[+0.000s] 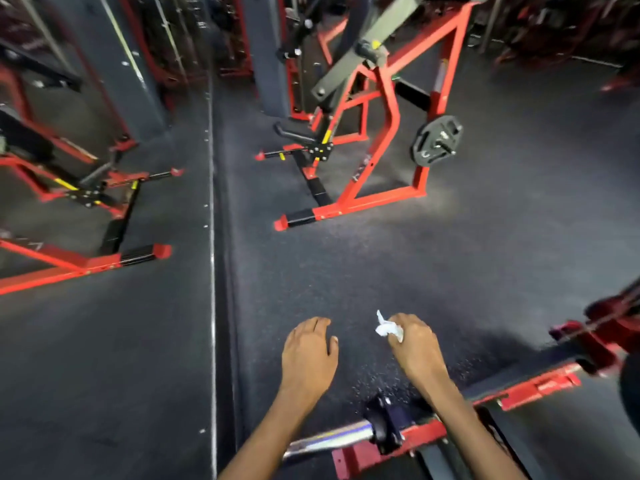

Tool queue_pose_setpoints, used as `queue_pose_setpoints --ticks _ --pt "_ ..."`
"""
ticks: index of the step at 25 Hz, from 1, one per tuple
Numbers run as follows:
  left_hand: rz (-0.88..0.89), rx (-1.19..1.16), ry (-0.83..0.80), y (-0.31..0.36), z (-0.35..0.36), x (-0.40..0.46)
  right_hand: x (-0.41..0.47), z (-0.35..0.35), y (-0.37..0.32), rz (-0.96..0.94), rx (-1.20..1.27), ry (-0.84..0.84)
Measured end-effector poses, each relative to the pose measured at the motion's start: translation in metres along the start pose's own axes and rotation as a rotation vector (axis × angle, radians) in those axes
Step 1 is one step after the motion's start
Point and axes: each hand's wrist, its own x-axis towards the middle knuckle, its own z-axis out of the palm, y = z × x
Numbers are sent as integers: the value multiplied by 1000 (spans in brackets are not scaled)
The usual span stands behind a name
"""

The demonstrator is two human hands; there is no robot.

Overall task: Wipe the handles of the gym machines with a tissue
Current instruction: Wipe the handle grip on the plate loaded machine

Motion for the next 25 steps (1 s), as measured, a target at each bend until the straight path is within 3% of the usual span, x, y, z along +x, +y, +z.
queue_pose_setpoints --ticks 8,14,25 --pt "-157 38 71 -119 -62 46 73 65 -121 -142 -14 -80" --pt "-144 105 121 -164 -97 64 110 86 -186 -260 -71 -174" --pt "-218 161 160 -224 -153 124 161 111 -287 -348 -71 -123"
